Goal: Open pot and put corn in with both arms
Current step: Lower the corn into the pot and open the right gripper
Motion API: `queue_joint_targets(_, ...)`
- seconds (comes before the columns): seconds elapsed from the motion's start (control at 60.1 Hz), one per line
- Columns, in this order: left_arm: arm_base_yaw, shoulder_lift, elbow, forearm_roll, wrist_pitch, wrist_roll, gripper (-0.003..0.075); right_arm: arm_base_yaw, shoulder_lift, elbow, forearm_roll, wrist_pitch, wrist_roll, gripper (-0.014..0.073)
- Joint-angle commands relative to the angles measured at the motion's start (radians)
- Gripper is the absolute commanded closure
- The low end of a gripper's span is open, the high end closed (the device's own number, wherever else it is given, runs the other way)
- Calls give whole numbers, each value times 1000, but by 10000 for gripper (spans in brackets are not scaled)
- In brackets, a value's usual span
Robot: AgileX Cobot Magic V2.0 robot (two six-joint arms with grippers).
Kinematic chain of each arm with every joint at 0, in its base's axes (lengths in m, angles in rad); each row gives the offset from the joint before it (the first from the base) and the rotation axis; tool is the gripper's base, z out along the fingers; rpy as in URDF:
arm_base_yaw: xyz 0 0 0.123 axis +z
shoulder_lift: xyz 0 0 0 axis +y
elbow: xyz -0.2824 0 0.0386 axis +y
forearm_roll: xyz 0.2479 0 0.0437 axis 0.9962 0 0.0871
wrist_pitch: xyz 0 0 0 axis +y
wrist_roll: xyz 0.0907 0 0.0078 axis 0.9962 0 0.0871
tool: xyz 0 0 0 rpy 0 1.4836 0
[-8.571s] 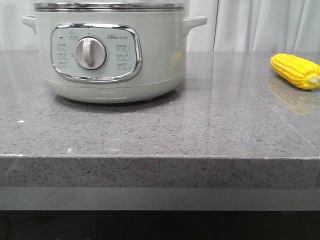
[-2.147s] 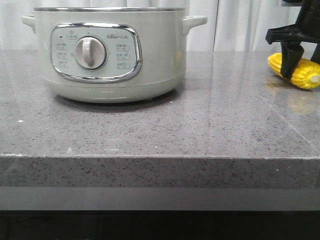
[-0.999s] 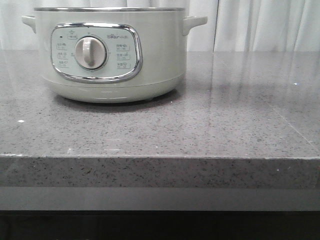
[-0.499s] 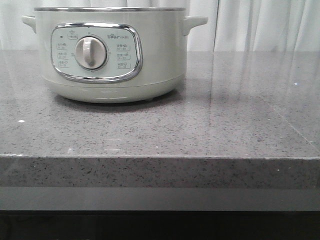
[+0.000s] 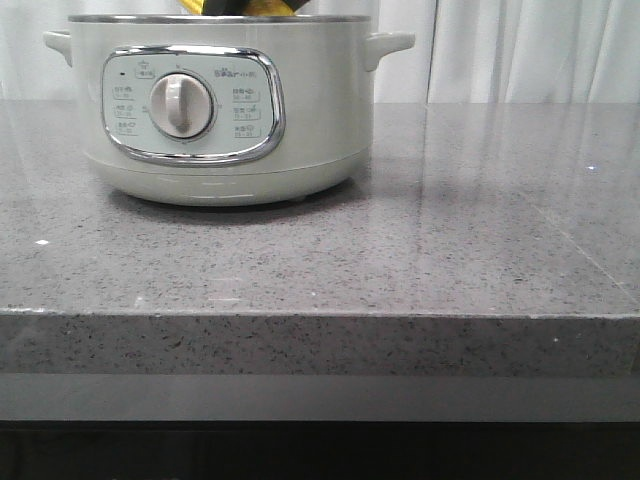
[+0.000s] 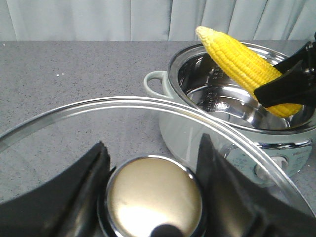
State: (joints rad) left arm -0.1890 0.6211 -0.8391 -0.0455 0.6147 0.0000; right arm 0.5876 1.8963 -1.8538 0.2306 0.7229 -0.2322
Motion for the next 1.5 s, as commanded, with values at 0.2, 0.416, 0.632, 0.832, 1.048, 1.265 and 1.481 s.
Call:
queue_joint_targets(0.2, 1, -2, -38, -9, -152, 0, 457, -4, -58, -35, -5, -53, -12, 15)
queue_joint_targets(0.416, 1, -2, -38, -9, -152, 0, 457, -6, -103, -35, -5, -59, -10, 19)
queue_joint_targets(0.632, 1, -2, -38, -9, -152, 0, 457, -6, -249, 43, -3, -92, -1, 19)
queue_joint_targets(0.832, 1, -2, -38, -9, -152, 0, 457, -6, -439, 273, -7, -166, -1, 19)
queue_joint_targets(1.048, 1, -2, -38, -9, -152, 0, 457, -6, -624, 489, -7, -166, -1, 19)
queue_joint_targets(1.265, 1, -2, -38, -9, -152, 0, 457, -6, -768, 658, -3, -166, -1, 19)
queue_joint_targets(1.481, 1, -2, -38, -18, -170, 0, 457, -6, -862, 750, 0, -161, -1, 19)
